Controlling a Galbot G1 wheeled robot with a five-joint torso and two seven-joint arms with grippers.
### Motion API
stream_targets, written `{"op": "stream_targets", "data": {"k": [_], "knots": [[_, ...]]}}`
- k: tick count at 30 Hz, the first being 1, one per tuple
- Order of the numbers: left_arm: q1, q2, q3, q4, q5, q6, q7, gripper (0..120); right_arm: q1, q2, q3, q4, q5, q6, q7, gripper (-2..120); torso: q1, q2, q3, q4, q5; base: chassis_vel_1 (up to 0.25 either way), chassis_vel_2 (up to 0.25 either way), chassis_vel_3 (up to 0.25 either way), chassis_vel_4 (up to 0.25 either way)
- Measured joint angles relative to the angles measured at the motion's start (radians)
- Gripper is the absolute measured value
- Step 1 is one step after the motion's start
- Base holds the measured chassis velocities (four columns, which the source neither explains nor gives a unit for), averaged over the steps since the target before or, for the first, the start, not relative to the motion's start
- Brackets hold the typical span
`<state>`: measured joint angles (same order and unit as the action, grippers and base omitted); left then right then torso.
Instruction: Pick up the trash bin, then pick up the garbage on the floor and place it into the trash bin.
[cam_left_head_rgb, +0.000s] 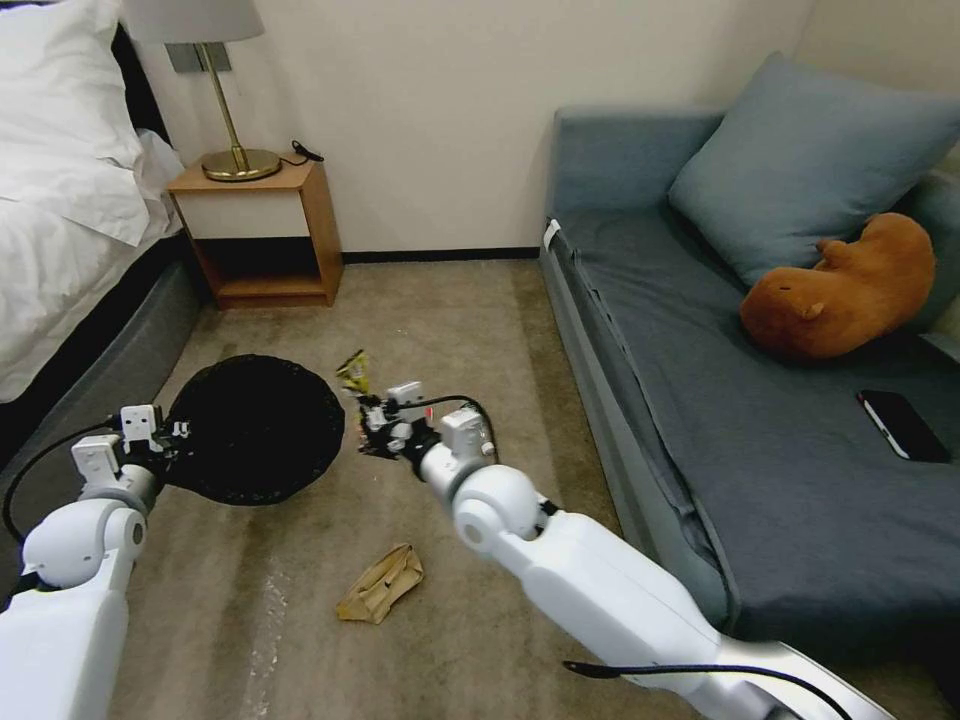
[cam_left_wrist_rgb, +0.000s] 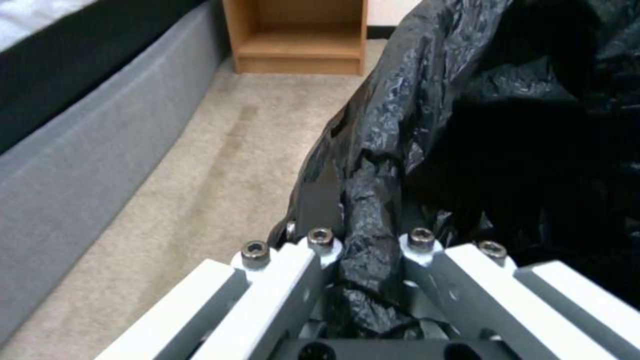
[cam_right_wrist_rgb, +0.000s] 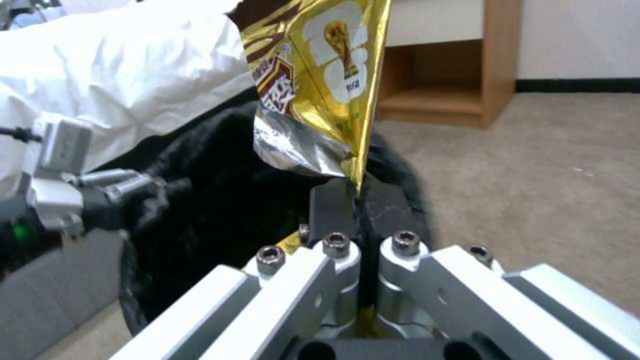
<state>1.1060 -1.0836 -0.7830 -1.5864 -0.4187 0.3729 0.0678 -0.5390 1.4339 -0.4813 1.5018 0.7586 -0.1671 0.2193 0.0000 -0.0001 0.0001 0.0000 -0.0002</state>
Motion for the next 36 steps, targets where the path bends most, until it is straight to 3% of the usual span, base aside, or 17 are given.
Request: {"op": "stream_targets", "data": {"k": [12, 25, 35, 36], "knots": [[0.007, -0.031, 0.007, 0.004, -0.003, -0.008, 0.001, 4, 0.102, 0.173, -0.083, -0.256, -0.008, 0.046, -0.002, 0, 0.0, 0.0, 0.0, 0.0003, 0.0, 0.0, 0.0, 0.0, 0.0], [0.002, -0.058, 0.034, 0.006, 0.001, -0.008, 0.0, 4, 0.156, 0.177, -0.169, -0.521, -0.12, 0.17, -0.019, 0, 0.0, 0.0, 0.0, -0.0001, 0.0003, 0.0, 0.0, 0.0, 0.0], [0.008, -0.079, 0.046, 0.008, 0.006, -0.007, 0.0, 4, 0.162, 0.175, -0.207, -0.542, -0.125, 0.19, -0.022, 0, 0.0, 0.0, 0.0, 0.0, 0.0003, 0.0, 0.0, 0.0, 0.0], [0.009, -0.083, 0.049, 0.009, 0.008, -0.007, 0.0, 4, 0.163, 0.175, -0.212, -0.537, -0.12, 0.19, -0.022, 5, 0.0, 0.0, 0.0, 0.0001, 0.0003, 0.0, 0.0, 0.0, 0.0]]}}
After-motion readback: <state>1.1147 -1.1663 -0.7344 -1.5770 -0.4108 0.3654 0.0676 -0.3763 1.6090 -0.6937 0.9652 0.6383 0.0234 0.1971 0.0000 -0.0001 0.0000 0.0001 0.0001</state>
